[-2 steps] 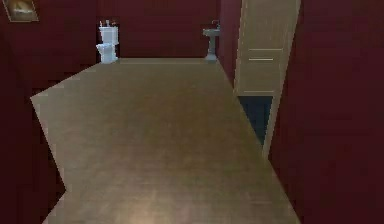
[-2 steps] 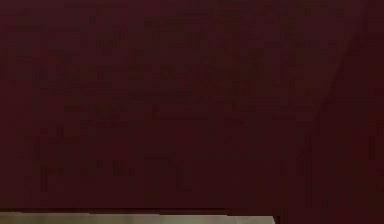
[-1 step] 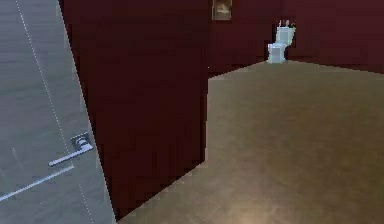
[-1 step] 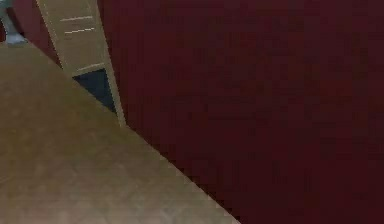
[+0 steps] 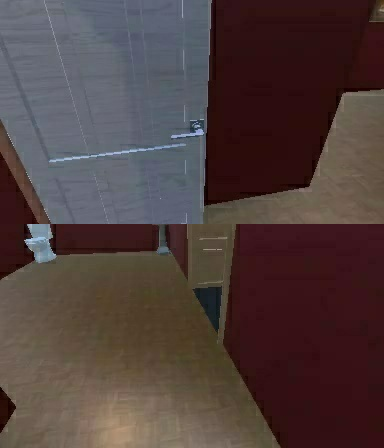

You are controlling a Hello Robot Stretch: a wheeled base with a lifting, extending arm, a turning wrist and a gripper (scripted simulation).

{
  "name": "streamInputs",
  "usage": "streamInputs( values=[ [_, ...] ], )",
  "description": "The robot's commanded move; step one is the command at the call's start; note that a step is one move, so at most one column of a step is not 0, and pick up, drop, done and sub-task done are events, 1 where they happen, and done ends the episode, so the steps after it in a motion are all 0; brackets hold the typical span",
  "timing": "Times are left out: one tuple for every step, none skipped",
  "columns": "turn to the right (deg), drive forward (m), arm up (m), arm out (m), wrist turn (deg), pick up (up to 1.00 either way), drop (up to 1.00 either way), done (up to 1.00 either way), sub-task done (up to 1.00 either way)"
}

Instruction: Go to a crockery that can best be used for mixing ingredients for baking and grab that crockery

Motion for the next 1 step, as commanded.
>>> streamInputs(
  values=[
    [0.0, 0.2, 0.0, 0.0, 0.0, 0.0, 0.0, 0.0, 0.0]
  ],
)
